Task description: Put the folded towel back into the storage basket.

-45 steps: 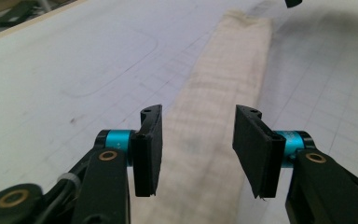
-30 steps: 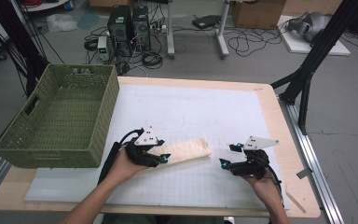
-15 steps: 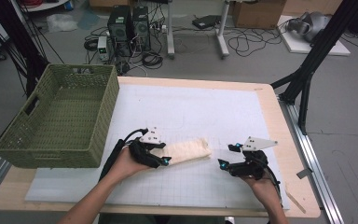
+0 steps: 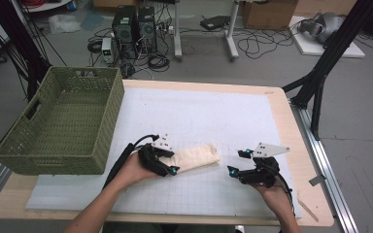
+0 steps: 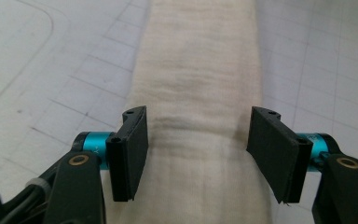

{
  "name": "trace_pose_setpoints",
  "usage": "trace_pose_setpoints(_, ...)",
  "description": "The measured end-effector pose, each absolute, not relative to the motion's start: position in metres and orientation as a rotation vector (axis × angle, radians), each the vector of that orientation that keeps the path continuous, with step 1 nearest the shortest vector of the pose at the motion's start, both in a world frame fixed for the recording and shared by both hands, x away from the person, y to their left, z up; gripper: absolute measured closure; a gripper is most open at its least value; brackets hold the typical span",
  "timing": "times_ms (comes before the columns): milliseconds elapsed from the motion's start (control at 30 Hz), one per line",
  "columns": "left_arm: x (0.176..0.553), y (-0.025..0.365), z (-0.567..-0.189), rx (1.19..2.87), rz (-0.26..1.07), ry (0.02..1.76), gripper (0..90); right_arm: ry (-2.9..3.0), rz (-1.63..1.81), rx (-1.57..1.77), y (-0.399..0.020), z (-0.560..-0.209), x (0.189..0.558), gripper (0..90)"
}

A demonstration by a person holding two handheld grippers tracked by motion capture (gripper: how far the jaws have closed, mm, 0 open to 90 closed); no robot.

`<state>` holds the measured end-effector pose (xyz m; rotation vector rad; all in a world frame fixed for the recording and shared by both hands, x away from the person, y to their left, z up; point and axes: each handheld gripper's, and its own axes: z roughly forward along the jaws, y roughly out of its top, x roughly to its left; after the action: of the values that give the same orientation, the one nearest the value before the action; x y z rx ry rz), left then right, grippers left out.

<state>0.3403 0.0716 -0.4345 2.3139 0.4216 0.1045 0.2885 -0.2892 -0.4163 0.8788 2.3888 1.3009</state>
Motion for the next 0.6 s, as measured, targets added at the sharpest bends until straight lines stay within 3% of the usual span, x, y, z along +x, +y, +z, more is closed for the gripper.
trace_pose_setpoints(300,0.3389,0.0711,-0.4379,2.316,0.090,0.414,33.4,2.401,1.286,0.875,-0.2879,-0.4175,0.2889,26.8)
trace_pose_setpoints(600,0.3347,0.0662,-0.4387,2.337,0.185,0.419,39.2,2.400,1.278,0.873,-0.2863,-0.4163,0.2884,26.9)
